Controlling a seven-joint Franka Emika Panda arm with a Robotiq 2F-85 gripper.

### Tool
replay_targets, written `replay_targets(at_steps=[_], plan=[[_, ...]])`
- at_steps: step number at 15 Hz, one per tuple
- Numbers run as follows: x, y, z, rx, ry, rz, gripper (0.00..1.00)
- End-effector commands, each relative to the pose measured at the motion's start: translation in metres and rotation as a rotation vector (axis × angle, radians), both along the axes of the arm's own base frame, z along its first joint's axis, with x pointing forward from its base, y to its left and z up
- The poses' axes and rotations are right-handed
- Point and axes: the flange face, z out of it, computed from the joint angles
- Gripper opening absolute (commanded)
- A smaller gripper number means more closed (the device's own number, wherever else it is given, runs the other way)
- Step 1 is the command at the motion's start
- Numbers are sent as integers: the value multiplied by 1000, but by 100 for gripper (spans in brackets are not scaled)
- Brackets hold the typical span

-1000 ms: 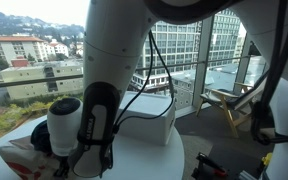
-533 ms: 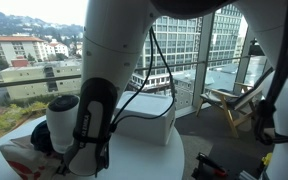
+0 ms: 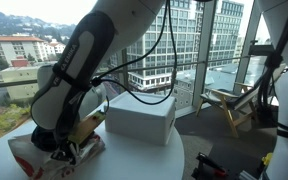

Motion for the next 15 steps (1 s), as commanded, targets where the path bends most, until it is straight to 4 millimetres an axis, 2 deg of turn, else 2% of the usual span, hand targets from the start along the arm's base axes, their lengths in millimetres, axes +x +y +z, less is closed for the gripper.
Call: replay_targets(at_steps=[1, 8, 15], plan=[[5, -3, 43, 73, 133, -23, 0], [11, 4, 105, 113, 334, 17, 0], [15, 39, 183, 123, 256, 103, 0]])
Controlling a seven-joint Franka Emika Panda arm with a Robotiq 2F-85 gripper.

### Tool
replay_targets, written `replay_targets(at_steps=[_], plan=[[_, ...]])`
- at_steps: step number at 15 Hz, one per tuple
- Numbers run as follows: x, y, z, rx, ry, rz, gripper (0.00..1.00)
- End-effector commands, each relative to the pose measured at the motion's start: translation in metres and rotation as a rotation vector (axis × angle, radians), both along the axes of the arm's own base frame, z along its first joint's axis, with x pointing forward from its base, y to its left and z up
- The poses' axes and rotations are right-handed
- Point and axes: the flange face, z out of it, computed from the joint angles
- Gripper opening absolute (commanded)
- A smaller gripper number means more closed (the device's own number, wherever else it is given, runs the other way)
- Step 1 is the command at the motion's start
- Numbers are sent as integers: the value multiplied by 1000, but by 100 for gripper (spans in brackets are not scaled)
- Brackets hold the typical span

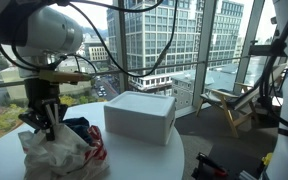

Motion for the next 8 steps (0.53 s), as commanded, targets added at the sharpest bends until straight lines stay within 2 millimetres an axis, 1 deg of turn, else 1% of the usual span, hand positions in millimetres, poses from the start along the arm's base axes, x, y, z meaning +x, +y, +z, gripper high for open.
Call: replay_targets(at_steps=[1, 3, 5, 6, 7, 8], plan=[[-3, 22, 54, 35, -66, 56, 0], [-5, 33, 77, 43, -100, 82, 0], [-6, 39, 88, 41, -117, 110, 0], [-7, 41, 85, 46, -94, 120, 0], [-11, 45, 78, 53, -52, 138, 0], [-15, 46, 65, 46, -15, 154, 0]])
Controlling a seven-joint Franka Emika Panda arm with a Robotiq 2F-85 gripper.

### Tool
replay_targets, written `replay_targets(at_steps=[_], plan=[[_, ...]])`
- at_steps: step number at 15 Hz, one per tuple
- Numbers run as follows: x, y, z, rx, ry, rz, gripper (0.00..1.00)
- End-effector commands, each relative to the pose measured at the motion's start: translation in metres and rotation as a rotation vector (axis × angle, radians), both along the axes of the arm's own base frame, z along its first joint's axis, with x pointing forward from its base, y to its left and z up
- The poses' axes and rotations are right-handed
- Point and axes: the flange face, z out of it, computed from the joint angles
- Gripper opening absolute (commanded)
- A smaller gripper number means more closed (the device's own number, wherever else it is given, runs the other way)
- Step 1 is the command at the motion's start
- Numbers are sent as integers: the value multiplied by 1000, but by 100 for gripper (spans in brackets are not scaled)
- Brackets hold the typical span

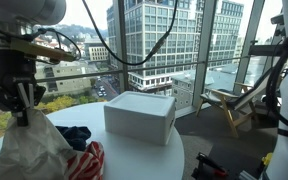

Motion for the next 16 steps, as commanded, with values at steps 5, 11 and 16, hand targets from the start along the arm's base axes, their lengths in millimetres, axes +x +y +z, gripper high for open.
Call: replay_targets(at_steps=[5, 11, 16], plan=[[-30, 23, -65, 27, 140, 119, 1], [-35, 12, -71, -81, 194, 58, 57], [-21, -39, -42, -165, 160, -107, 94]])
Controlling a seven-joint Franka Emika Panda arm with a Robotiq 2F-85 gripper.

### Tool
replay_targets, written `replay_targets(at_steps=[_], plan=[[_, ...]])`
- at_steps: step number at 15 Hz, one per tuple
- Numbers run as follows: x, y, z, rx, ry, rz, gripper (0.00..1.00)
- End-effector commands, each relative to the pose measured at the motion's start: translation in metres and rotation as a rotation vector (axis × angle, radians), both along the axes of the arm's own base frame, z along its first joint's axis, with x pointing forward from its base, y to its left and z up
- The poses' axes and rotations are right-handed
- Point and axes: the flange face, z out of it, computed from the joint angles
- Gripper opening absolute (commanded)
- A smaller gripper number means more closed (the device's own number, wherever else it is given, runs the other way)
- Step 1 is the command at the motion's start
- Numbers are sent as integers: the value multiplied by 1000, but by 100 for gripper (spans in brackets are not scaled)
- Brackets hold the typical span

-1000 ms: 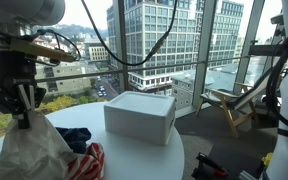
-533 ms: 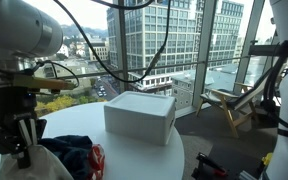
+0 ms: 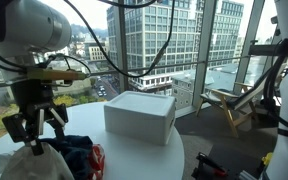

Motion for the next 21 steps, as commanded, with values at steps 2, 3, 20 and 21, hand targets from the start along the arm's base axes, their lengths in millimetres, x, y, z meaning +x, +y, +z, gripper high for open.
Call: replay_targets(at_steps=[2, 3, 20, 21], plan=[[7, -44, 31, -112, -96, -110, 100], [8, -56, 25, -152, -110, -116, 100], [7, -117, -147, -522, -486, -205, 100], [6, -110, -141, -510, -493, -233, 100]])
